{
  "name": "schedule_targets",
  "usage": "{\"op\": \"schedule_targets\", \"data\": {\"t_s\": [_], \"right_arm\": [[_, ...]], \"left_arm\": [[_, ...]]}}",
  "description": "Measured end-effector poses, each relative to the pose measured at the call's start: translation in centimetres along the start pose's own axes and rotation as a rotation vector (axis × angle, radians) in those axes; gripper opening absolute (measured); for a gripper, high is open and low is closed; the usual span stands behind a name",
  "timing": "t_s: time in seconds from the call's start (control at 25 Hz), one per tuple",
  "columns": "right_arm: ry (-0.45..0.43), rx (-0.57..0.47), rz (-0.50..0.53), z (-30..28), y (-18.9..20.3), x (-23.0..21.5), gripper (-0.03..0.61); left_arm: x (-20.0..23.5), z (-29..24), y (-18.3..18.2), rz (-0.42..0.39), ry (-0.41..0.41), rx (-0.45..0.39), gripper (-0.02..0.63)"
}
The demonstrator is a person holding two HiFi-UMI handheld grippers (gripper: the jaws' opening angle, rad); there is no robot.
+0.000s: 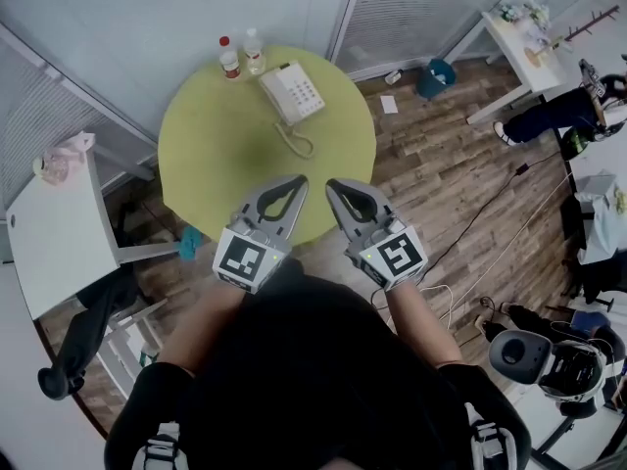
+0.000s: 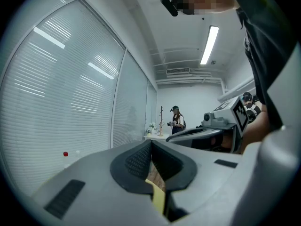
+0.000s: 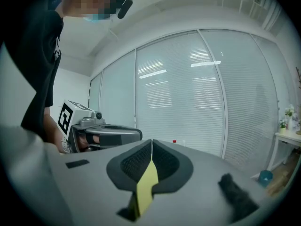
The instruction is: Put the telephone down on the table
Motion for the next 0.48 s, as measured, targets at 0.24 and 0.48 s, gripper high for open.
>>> {"op": "schedule_targets", "data": {"t_s": [0.24, 0.48], "right_arm": [[-0.002, 0.022, 0.008, -4.4, -0.9, -0.2, 0.018], [0.006, 0.039, 0.003, -7.0, -1.2, -0.9, 0.018]], "left_arm": [[4.8, -0.2, 0.5, 0.023, -0.002, -0.010, 0.012], [8.3, -0.4, 0.1, 0.023, -0.009, -0.017, 0.012]]}}
Point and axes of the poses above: the fingertips, and each gripper's own axes: z backward along the fingers, x to its left, y out of its underside, the point moved 1 cm from there along z, backward along the fingers, and after that the axes turned 11 degrees about x, right-handed, at the moved point
